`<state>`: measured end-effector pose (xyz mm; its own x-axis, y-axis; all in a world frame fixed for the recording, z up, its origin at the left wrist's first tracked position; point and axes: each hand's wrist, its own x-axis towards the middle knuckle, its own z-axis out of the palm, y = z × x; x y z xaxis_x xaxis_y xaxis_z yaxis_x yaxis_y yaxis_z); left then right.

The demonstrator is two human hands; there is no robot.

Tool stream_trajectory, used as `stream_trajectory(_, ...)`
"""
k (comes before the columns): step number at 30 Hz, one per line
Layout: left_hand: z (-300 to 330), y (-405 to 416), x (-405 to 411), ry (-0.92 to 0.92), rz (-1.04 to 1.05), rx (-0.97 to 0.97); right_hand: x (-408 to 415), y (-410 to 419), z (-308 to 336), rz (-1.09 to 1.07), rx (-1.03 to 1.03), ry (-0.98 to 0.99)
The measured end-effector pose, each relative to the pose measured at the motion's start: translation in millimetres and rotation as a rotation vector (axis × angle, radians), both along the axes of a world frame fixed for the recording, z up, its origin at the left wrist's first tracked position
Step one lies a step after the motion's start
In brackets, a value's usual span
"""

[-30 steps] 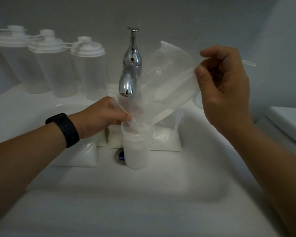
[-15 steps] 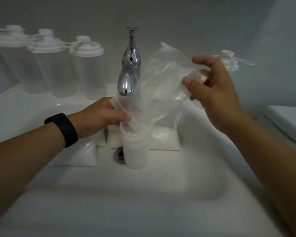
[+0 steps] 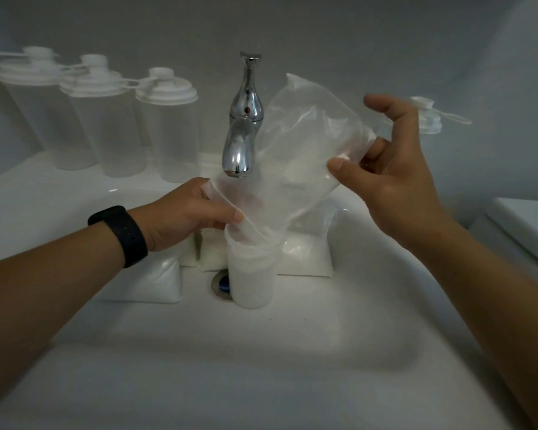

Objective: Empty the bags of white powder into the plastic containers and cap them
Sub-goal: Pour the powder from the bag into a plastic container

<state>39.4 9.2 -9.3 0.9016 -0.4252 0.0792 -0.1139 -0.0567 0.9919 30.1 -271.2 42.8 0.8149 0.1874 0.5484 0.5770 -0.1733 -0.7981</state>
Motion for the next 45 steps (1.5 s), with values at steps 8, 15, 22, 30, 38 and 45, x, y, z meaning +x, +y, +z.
stream_trajectory(8,0.6,-0.2,-0.1,0.001,-0.001,-0.016,-1.8,-2.3,3.1,0.004,-0.004,-0.081)
stream_trajectory(15,-2.2,0.0,2.0,-0.024,0.003,0.007,-3.0,-0.7,2.7,-0.014,-0.041,-0.128)
stream_trajectory(22,-4.2,1.8,5.0,-0.041,0.044,0.031,-3.7,-0.7,3.8,-0.017,-0.056,-0.132)
stream_trajectory(30,-4.5,2.1,5.5,-0.069,0.067,0.047,-5.6,2.5,2.8,0.024,-0.069,-0.137)
stream_trajectory(38,-3.2,1.0,4.9,-0.065,0.085,0.058,-2.5,4.1,-0.7,-0.029,0.014,-0.157)
stream_trajectory(45,-2.5,-1.0,3.7,-0.069,0.076,0.055,-0.2,5.2,-0.1,-0.093,0.061,-0.09)
